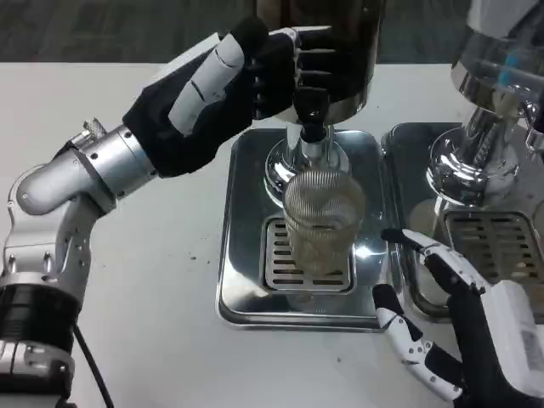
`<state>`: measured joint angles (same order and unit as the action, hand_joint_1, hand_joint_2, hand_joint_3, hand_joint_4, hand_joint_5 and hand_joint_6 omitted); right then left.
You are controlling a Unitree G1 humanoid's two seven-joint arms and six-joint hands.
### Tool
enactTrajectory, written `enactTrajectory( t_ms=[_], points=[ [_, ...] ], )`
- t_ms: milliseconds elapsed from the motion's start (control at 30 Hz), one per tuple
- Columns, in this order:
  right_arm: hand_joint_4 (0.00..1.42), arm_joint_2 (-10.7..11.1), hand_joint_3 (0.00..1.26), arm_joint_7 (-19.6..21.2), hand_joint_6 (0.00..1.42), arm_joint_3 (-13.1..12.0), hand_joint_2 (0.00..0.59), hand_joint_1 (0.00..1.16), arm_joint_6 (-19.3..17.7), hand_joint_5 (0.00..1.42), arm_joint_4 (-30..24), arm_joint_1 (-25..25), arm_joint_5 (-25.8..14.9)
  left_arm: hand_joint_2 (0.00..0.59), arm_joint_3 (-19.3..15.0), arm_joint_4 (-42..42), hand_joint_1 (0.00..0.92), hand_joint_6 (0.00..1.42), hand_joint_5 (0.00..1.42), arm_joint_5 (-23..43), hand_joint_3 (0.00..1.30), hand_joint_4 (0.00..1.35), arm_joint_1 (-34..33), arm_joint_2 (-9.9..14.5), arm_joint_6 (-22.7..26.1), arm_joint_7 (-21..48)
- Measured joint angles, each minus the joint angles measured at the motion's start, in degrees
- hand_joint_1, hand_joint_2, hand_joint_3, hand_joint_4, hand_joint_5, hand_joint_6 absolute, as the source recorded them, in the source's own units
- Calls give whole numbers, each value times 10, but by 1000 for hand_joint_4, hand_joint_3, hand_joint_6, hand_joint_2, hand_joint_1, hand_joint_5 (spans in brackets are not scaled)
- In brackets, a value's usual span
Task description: Grasp the cup under the faucet to collect the drink, then remove the cup.
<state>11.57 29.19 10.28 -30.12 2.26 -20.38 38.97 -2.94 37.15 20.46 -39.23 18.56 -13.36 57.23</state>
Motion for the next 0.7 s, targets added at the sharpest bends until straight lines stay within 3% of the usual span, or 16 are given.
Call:
enactTrajectory(
  t_ms=[267, 700],
  points=[
    [271, 0, 325, 0, 322, 2, 406, 389, 0, 262, 1, 0, 0, 182, 13, 20, 0, 170, 248, -21, 246, 204, 0, -1, -8, 21],
    [271, 0, 326, 0, 305, 2, 407, 387, 0, 258, 1, 0, -3, 182, 27, 41, 0, 102, 146, -50, 233, 158, -4, 6, -77, 24]
  ],
)
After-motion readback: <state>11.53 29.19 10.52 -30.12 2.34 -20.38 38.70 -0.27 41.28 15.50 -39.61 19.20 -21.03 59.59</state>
